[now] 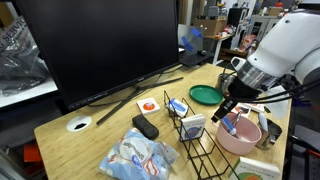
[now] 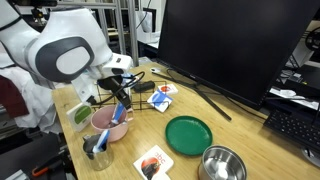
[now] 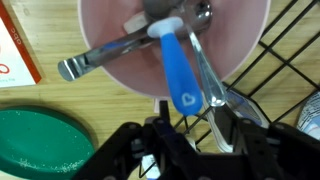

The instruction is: Pick up the spoon from the green plate and put it in the pink bowl

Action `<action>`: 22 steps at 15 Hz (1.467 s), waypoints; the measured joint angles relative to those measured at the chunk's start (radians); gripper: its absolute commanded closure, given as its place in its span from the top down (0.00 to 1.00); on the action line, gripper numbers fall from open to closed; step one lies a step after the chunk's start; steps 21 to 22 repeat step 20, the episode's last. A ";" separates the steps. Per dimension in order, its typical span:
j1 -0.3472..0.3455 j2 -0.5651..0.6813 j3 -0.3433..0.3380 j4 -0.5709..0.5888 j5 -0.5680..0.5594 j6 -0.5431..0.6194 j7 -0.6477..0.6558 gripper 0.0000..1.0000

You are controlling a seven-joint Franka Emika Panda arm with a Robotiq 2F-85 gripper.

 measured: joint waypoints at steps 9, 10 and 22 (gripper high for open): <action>0.005 -0.001 0.000 0.007 0.010 0.018 0.007 1.00; 0.005 -0.003 0.000 0.008 0.012 0.023 0.007 1.00; 0.044 -0.016 0.002 0.009 0.125 0.027 -0.025 1.00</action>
